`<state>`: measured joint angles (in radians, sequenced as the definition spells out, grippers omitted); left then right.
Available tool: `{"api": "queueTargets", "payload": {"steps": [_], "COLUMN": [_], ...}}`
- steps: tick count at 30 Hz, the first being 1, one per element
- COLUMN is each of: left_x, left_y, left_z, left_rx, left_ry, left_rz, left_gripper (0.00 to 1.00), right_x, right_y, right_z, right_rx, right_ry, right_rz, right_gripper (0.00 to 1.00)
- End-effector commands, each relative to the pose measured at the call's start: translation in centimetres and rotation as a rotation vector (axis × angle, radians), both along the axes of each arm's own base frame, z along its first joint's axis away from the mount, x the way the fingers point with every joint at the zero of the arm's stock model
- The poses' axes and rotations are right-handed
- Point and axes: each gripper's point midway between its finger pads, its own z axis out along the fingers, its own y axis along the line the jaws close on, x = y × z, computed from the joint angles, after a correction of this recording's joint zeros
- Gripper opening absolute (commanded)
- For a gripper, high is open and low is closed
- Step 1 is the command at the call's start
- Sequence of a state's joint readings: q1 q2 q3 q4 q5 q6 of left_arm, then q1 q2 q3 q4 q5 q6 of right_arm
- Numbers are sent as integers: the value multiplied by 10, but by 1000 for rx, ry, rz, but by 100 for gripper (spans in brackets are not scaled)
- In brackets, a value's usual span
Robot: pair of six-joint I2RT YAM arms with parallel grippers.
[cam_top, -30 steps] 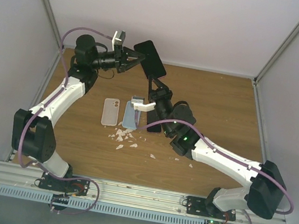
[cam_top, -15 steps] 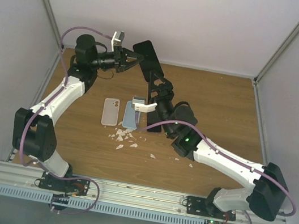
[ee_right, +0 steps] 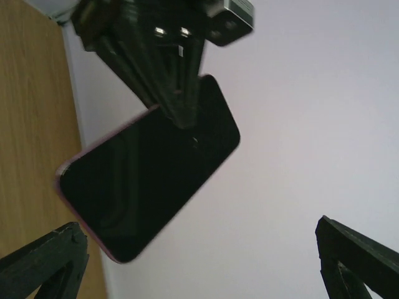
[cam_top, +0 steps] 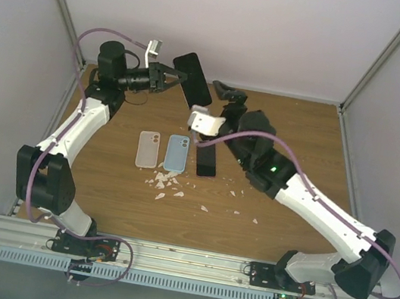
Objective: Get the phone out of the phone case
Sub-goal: Place the phone at the center of the board.
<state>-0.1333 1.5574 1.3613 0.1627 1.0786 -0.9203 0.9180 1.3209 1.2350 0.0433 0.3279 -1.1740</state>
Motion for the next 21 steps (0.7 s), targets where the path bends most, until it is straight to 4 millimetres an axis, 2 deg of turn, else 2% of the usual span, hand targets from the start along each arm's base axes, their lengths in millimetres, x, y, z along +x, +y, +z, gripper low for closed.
{"api": "queueTargets", "payload": {"steps": [1, 5, 15, 21], "left_x": [-5, -16, -47, -67], "left_y": [-2, -7, -35, -60], "left_z": [12, 14, 15, 10], "left_rx": [52, 60, 78, 98], "left_ry": [-188, -263, -414, -477], "left_rz": [-39, -108, -218, -296], "left_gripper": [0, 0, 0, 0], "right_x": [-3, 5, 5, -3], "right_y": [-17, -33, -66, -76], "right_z": [-11, -15, -1, -13], "right_rx": [134, 242, 568, 683], "right_ry": [301, 511, 949, 1217], "right_rz": [49, 66, 194, 289], "right_gripper": [100, 99, 90, 82]}}
